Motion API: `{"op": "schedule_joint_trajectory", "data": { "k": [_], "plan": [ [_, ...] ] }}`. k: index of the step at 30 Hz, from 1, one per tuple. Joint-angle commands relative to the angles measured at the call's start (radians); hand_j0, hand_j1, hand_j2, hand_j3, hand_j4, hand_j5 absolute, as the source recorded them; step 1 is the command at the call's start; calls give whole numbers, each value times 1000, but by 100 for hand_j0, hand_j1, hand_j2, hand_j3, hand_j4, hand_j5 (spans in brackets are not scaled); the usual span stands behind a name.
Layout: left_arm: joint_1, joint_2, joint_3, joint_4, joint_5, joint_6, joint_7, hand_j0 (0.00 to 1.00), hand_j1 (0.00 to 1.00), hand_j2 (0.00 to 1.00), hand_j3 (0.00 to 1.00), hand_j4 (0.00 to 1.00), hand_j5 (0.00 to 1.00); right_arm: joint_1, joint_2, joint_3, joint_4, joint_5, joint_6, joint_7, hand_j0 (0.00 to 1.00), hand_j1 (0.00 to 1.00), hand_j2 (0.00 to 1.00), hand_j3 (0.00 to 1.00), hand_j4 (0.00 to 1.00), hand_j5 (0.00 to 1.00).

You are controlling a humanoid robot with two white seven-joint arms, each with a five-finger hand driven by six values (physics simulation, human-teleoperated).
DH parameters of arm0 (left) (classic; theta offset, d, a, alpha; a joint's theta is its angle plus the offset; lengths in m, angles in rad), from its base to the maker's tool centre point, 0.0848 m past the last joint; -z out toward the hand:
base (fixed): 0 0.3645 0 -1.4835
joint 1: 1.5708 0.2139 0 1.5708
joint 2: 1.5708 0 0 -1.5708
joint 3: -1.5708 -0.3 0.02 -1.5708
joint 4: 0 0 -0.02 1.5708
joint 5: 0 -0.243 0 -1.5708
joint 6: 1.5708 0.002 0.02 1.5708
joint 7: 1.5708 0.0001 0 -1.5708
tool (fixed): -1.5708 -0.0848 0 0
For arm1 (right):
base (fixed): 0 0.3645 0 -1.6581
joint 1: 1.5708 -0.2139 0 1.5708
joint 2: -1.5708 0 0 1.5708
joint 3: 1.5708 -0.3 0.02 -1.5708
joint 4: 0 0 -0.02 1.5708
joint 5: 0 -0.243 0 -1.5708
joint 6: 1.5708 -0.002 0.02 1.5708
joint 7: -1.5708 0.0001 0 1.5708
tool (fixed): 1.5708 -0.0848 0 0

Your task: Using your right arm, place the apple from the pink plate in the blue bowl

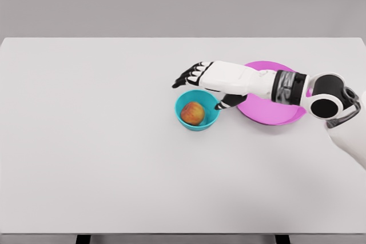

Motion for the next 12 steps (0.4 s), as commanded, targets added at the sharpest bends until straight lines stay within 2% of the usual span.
{"op": "schedule_joint_trajectory", "data": {
  "k": [1, 4, 6, 7, 9, 12],
  "plan": [
    [0, 0, 0, -1, 3, 0, 0, 100, 100, 100, 100, 100, 100, 0, -57, -19, -24, -4, 0, 0, 100, 100, 100, 100, 100, 100],
    [0, 0, 0, 1, 1, 1, 0, 100, 100, 100, 100, 100, 100, 80, -159, -129, -35, -15, -78, 0, 100, 100, 100, 100, 100, 100],
    [0, 0, 0, -1, 1, 0, 0, 100, 100, 100, 100, 100, 100, 225, -188, -298, -35, -16, -187, 0, 100, 100, 100, 100, 100, 100],
    [0, 0, 0, -1, 1, 0, 0, 100, 100, 100, 100, 100, 100, 270, -206, -338, -35, -16, -213, 0, 100, 100, 100, 100, 100, 100],
    [0, 0, -2, -1, 4, 1, 0, 100, 100, 100, 100, 100, 100, 287, -219, -376, -35, -29, -239, 0, 100, 100, 100, 100, 100, 100],
    [-8, 0, 1, -1, 4, -2, 0, 100, 100, 100, 100, 100, 100, 290, -217, -382, -35, -44, -239, 0, 100, 100, 100, 100, 100, 100]
  ]
}}
